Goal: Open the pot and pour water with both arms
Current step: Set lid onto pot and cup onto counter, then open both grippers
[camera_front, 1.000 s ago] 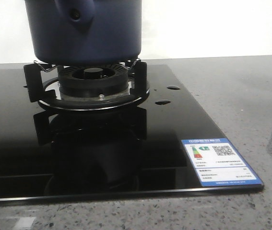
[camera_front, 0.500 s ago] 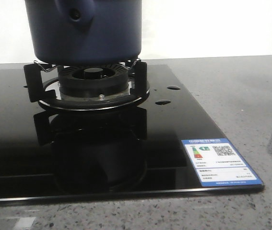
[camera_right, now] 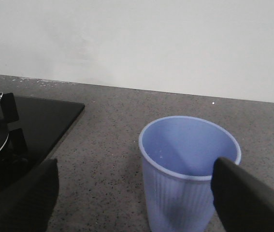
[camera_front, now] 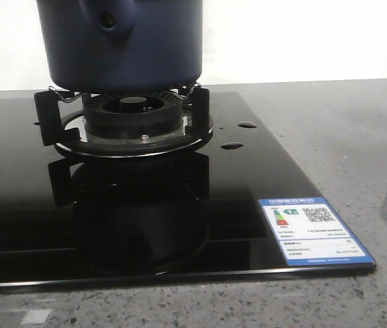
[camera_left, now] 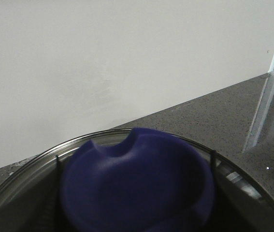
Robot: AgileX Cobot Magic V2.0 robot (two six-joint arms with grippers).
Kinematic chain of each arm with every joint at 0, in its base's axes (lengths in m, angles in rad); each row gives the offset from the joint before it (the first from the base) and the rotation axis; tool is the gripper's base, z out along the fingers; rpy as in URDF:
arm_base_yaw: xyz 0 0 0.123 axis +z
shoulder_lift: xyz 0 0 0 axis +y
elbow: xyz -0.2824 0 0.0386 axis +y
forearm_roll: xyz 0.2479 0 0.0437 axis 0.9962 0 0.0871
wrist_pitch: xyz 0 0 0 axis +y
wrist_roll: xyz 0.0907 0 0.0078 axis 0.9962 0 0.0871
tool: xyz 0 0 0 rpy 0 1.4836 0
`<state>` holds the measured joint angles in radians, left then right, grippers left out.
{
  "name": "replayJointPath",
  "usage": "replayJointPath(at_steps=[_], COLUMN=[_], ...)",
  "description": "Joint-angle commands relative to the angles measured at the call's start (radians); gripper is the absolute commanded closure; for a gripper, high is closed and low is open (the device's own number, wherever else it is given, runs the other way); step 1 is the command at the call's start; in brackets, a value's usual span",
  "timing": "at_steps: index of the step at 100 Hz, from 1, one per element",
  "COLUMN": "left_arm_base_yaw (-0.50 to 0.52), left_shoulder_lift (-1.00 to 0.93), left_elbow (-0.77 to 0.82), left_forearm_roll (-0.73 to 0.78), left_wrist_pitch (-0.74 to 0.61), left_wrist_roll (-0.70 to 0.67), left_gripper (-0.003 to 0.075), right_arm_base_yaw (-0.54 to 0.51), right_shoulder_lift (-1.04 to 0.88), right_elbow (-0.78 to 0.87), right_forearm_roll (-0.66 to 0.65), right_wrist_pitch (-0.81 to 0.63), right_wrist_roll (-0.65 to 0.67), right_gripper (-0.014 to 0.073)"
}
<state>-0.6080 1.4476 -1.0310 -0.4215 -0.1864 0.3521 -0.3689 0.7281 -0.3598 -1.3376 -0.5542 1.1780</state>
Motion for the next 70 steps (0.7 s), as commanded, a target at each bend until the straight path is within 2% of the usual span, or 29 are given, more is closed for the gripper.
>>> replayJointPath(at_steps=[1, 24, 45, 60, 70], left_arm_base_yaw=[-0.005, -0.005, -0.005, 0.002, 0.027], left_shoulder_lift=[-0.033, -0.033, -0.057, -0.134, -0.207], left_elbow=[-0.038, -0.038, -0.038, -0.038, -0.038], left_forearm_roll=[0.006, 0.006, 0.006, 0.006, 0.011], left_wrist_pitch=[-0.085, -0.085, -0.085, -0.073, -0.04], left_wrist_roll=[0.002, 0.002, 0.002, 0.002, 0.002], left_gripper=[0.0321, 0.0315, 0.0164, 0.0168, 0.0202], right_arm_base_yaw=[-0.001, -0.001, -0.001, 0.007, 0.036], right_shoulder_lift=[-0.005, -0.005, -0.005, -0.005, -0.005], right_elbow=[-0.026, -0.026, -0.026, -0.026, -0.026], right_forearm_roll=[0.028, 0.028, 0.028, 0.028, 0.057], right_wrist_pitch=[-0.029, -0.029, -0.029, -0.056, -0.062], right_wrist_roll=[0.002, 0.002, 0.002, 0.002, 0.002], right_gripper=[0.0015, 0.0015, 0.0015, 0.0015, 0.0044])
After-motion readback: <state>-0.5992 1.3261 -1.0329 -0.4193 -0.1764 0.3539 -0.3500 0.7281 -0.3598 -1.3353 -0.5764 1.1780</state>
